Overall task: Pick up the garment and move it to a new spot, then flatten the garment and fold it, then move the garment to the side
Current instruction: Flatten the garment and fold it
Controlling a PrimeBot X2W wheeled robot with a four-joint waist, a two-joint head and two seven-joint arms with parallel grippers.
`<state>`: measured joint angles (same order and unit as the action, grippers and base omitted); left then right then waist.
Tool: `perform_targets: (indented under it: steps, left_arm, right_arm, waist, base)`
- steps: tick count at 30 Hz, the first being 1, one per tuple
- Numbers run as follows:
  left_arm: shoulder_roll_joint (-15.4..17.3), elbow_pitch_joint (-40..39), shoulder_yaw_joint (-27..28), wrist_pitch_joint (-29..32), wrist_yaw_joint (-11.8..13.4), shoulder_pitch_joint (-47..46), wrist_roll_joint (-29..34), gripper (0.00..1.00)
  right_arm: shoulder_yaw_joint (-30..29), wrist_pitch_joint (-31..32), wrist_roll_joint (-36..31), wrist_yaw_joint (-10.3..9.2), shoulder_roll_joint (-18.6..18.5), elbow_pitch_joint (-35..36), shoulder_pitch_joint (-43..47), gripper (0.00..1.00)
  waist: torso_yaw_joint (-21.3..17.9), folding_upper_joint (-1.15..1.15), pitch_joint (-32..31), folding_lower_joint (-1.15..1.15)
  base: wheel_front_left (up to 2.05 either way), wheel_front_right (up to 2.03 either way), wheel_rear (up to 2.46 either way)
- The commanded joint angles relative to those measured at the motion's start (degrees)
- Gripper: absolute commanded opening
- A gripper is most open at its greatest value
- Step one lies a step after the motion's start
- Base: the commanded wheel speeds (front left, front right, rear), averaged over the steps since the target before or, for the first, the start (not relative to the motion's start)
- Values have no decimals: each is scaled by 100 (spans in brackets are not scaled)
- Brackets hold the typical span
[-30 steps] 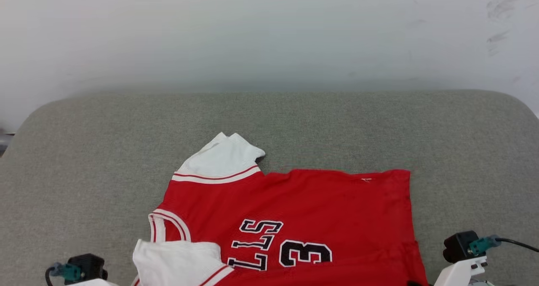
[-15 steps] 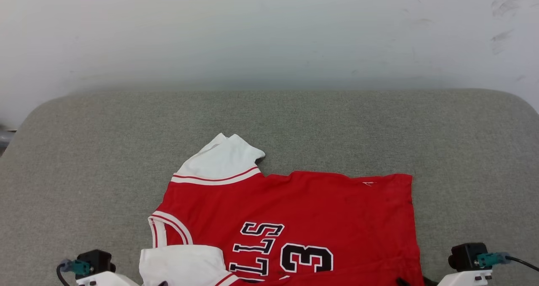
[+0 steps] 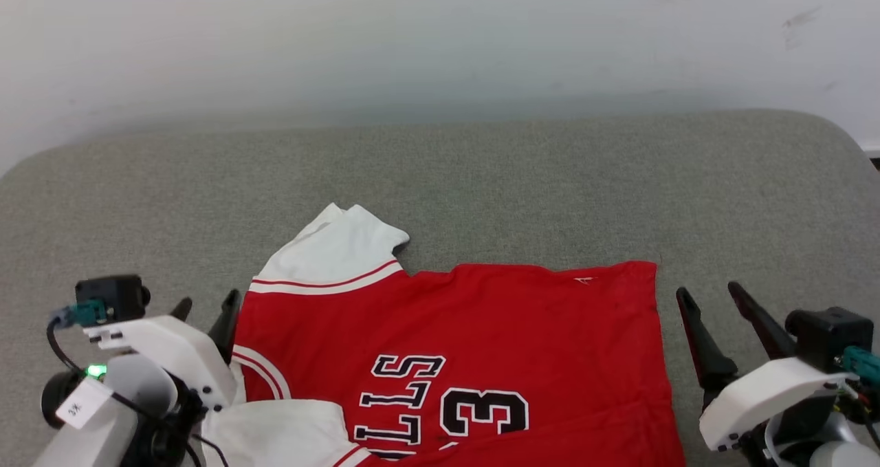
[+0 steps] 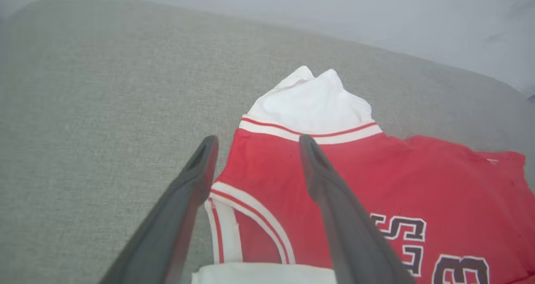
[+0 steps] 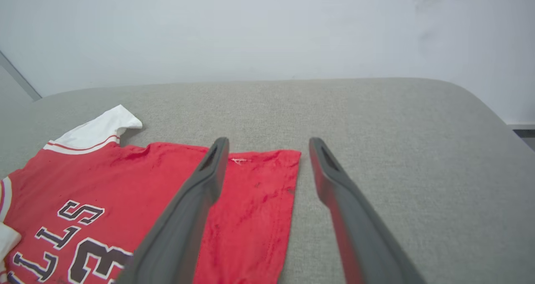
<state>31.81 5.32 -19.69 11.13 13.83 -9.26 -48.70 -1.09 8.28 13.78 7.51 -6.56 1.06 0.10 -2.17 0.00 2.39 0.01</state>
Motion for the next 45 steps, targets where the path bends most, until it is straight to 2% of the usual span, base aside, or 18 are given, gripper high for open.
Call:
perform_targets:
  steps: [1, 6, 10, 15, 20, 24, 27, 32, 33, 34, 35, 36, 42, 45]
  left_arm:
    - [-4, 42, 16, -41, -24, -201, 51, 100]
    - [147, 320, -19, 120, -188, -991, 213, 100]
    - [242, 606, -171, 574, -410, -1702, 242, 100]
    - [310, 1079, -453, 1488, -783, -2583, 128, 100]
    - [459, 1556, -679, 2551, -1018, -3327, 10, 100]
    - [605, 1796, -785, 3139, -1068, -3793, 42, 100]
    - [658, 2024, -877, 3548, -988, -3976, 42, 100]
    - [637, 2371, -1144, 4614, -818, -3846, -153, 100]
    - [613, 2384, -1190, 4769, -793, -3792, -192, 67]
    - [581, 2380, -1206, 4835, -763, -3749, -229, 41]
    - [557, 2361, -1215, 4876, -746, -3725, -244, 18]
    - [535, 2349, -1226, 4882, -736, -3697, -248, 0]
    - [439, 2306, -1112, 4511, -746, -3767, -243, 0]
    - [392, 2290, -1060, 4291, -794, -3877, -216, 0]
  right_arm:
    - [-2, -73, -63, -5, 29, 107, -135, 100]
    - [30, -324, -209, -5, 99, 449, -545, 100]
    - [48, -412, -212, -5, 135, 534, -825, 100]
    - [134, -546, -161, -5, 197, 423, -1089, 100]
    - [251, -707, -22, -5, 244, 265, -1271, 100]
    - [321, -827, 53, -5, 273, 90, -1390, 100]
    - [401, -915, 158, -5, 283, -20, -1459, 100]
    - [435, -1008, 297, -5, 300, -228, -1519, 100]
    - [436, -1030, 330, -5, 302, -273, -1540, 100]
    - [427, -1027, 354, -5, 303, -320, -1561, 100]
    - [420, -1009, 379, -5, 288, -382, -1577, 100]
    - [431, -997, 431, -5, 255, -429, -1590, 100]
    - [566, -783, 891, -5, -129, -870, -1838, 100]
    - [747, -353, 1140, -5, -461, -1194, -1999, 100]
  waist:
    - [-133, 0, 220, -1]
    - [-407, 0, 786, -1]
    - [-582, 0, 1227, -1]
    - [-815, 0, 1635, -1]
    - [-1086, 0, 1941, -1]
    - [-1266, 0, 2164, -1]
    - [-1380, 0, 2294, -1]
    - [-1500, 0, 2398, -1]
    - [-1509, 0, 2408, -1]
    - [-1514, 0, 2418, -1]
    - [-1516, 0, 2428, -1]
    - [-1513, 0, 2430, -1]
    - [-1397, 0, 2333, -1]
    - [-1283, 0, 2199, -1]
  base:
    - [0, 0, 0]
    - [0, 0, 0]
    - [0, 0, 0]
    - [0, 0, 0]
    - [0, 0, 0]
    - [0, 0, 0]
    - [0, 0, 0]
    - [0, 0, 0]
    - [0, 0, 0]
    - [0, 0, 0]
    - [0, 0, 0]
    - [0, 0, 0]
    - [0, 0, 0]
    - [0, 0, 0]
